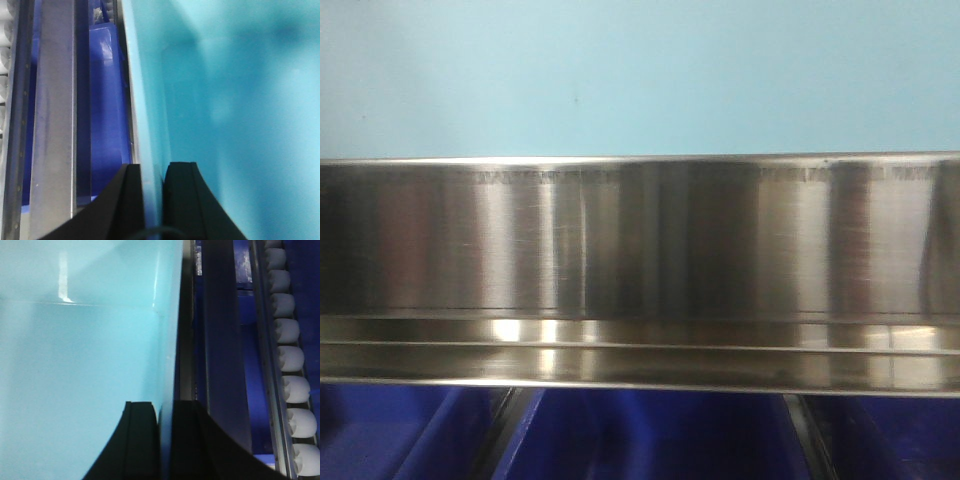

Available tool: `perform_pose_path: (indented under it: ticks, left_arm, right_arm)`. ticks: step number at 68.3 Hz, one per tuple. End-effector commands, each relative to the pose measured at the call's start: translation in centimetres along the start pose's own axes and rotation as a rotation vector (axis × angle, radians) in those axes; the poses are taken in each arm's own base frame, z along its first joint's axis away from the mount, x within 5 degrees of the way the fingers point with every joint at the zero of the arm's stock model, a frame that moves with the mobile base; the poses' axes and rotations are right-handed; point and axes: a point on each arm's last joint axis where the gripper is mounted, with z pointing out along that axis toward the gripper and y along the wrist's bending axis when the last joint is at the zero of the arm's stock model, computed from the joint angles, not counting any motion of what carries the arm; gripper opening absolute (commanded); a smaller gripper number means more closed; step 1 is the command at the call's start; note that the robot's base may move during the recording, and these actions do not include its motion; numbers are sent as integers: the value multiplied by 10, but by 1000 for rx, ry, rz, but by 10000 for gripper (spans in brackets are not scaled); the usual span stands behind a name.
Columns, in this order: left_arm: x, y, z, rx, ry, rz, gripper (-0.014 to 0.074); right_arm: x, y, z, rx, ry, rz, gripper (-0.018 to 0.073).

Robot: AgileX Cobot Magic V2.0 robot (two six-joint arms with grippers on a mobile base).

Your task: Move two blue bins to right shelf middle

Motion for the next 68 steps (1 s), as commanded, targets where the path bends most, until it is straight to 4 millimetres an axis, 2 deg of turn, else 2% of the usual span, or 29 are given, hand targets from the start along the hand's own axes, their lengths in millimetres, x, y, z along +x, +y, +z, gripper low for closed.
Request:
perform_pose_path:
  ticks: [1,11,25,68]
  left_arm:
    - [-2,-10,-1,82,-34,-5,-111]
    - [2,-11,7,75,-32,7,-111]
    - [2,-11,9,77,-35,8,-111]
    - [9,-13,20,80,-16,17,-111]
  right_arm:
    - [-4,10,-5,-91,-59,11,-162]
    - [-3,10,-4,-90,-57,11,-162]
    - [8,10,11,-65,1,21,-162]
    - [12,11,18,-63,13,21,-162]
